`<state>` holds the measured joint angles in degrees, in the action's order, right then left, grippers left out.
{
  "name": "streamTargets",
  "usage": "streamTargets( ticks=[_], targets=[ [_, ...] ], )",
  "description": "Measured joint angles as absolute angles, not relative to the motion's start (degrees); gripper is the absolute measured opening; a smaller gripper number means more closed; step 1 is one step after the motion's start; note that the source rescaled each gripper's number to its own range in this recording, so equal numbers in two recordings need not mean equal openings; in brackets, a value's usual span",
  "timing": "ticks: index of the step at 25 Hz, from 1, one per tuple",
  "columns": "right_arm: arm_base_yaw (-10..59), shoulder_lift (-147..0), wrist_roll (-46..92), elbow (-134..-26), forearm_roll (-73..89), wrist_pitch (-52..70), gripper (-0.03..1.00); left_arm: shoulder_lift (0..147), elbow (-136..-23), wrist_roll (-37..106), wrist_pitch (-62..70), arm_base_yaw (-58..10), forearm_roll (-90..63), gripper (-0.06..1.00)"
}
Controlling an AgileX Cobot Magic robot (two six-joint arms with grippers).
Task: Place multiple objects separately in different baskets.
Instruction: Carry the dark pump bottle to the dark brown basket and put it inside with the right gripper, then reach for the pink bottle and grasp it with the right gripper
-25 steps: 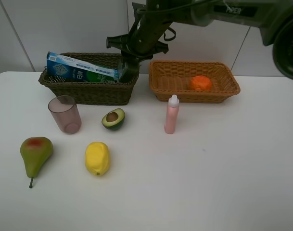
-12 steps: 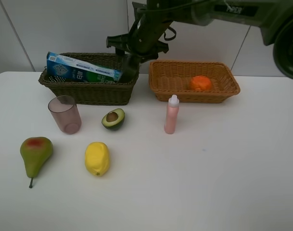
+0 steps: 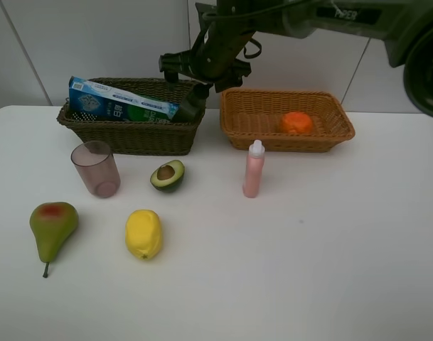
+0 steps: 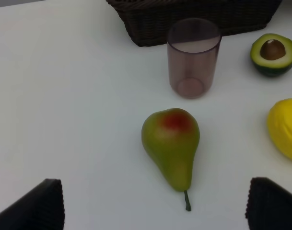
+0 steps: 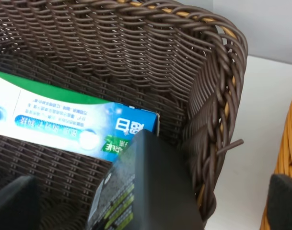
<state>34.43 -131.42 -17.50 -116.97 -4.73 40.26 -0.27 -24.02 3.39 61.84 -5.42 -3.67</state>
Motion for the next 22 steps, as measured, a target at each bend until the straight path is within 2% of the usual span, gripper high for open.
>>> streamTargets(
  ticks=[11, 22],
  targets=[
    [34.61, -125.12, -17.32, -116.97, -5.23, 42.02, 1.0, -0.27, -24.02, 3.39, 61.84, -5.42, -3.67, 1.0],
    [34.61, -117.31, -22.73, -117.08, -15.39, 55.8, 1.0, -0.27, -24.02, 3.39, 61.84, -5.42, -3.67, 1.0]
  ],
)
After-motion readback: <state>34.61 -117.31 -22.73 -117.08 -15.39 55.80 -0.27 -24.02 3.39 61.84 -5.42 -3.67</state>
